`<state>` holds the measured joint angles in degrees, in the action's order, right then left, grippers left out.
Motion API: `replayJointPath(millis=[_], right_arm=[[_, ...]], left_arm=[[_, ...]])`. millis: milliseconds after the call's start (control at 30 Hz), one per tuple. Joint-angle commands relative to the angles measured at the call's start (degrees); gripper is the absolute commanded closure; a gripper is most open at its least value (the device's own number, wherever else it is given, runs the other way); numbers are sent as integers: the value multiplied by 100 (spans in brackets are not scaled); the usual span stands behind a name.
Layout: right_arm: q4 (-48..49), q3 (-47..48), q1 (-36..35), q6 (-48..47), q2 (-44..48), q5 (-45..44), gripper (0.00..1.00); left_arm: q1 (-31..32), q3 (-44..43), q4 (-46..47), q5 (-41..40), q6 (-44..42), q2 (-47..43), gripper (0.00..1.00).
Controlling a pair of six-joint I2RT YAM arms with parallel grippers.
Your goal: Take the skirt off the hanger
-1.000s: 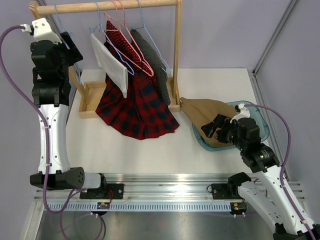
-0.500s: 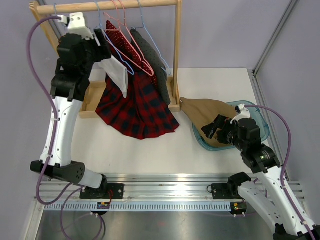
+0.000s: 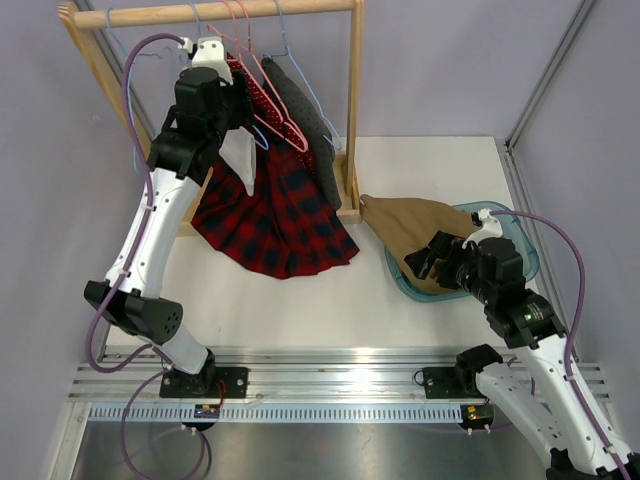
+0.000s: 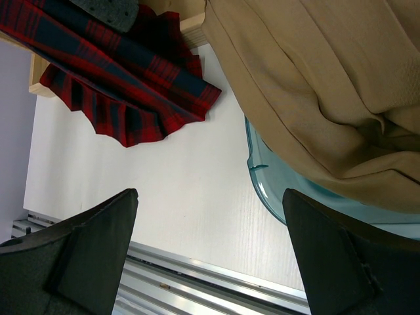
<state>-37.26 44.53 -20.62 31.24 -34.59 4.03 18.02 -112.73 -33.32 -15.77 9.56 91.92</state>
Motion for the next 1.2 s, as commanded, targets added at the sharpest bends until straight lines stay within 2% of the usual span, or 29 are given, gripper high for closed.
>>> replayJointPath(millis=[0,33,100,133,233,400,567,733,833,867,967,1167], right_arm=[[43,214,-3,-119,-39,10,1],[52,205,-3,-119,-39,10,1],[60,205,-3,-127,-48,19,1],[69,205,5,-127,-65,19,1],[130,196,-3,-145,-101,62,0],[446,310,6,-206,-311,483,0],[1018,652,-12,-250,-828,1327,1],[1168,1785,-389,-496,-1751,1206,1],[1150,2839,-1161,-637,-2742,1047,1],[1150,3407,-1677,-742,-2938,986,1],[1124,4480,-2540,-909,-3746,792,1],[1370,5845,-3465,-919,-5196,555,1]], left_arm=[[35,-285,282,-295,37,62,40],[35,-285,274,-347,37,72,51],[35,-294,238,-427,28,81,64],[35,-276,238,-505,37,54,76],[35,-250,203,-681,28,-51,100],[87,-250,63,-1050,-103,-341,100],[131,-407,-34,-1350,-349,-788,100],[158,-882,-253,-1376,-446,-1027,100],[184,-1146,-648,-1123,-280,-1184,100],[202,-1172,-719,-1043,-227,-1237,100],[280,-1085,-930,-884,-51,-1527,100],[342,-558,-1133,-586,195,-2081,100]])
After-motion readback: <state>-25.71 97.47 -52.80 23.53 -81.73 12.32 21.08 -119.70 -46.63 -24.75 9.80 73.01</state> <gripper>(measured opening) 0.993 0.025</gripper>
